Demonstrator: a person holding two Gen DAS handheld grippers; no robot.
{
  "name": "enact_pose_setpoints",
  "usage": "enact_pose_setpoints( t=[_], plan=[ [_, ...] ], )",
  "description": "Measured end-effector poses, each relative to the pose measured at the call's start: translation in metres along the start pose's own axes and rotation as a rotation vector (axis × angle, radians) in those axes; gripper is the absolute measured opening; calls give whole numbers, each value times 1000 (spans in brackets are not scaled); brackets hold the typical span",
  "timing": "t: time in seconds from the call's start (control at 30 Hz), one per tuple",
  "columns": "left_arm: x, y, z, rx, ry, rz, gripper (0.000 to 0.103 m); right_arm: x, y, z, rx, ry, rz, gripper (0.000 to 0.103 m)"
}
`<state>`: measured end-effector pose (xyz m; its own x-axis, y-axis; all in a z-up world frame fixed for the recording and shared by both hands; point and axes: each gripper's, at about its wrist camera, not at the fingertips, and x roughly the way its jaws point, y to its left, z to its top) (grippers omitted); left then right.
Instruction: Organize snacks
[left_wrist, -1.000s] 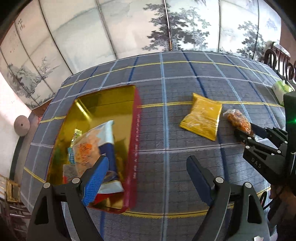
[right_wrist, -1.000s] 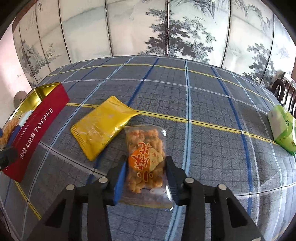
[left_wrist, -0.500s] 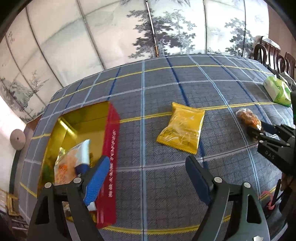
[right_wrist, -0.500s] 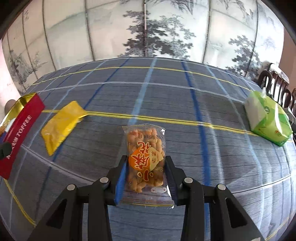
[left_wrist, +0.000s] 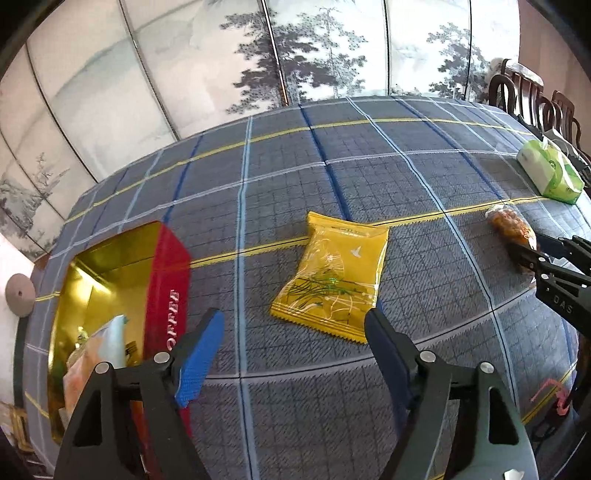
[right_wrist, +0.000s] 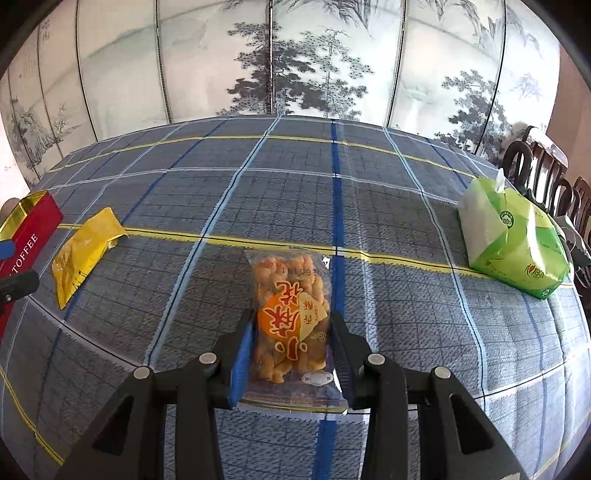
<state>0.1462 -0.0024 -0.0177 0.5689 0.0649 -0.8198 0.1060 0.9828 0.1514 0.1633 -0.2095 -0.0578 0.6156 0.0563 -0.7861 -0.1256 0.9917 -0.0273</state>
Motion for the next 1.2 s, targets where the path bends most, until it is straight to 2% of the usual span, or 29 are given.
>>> enact_pose_setpoints(
  t=[0.7, 0.9, 1.2],
  plan=[
    [34, 0, 21, -17, 34, -135, 74, 4, -2, 0, 6, 0, 13, 41],
    [44, -5, 27, -12, 43, -158, 74, 4, -2, 0, 6, 0, 13, 41],
    [58, -10, 29, -14, 61, -155, 72, 3, -2, 0, 6, -1, 13, 41]
  ],
)
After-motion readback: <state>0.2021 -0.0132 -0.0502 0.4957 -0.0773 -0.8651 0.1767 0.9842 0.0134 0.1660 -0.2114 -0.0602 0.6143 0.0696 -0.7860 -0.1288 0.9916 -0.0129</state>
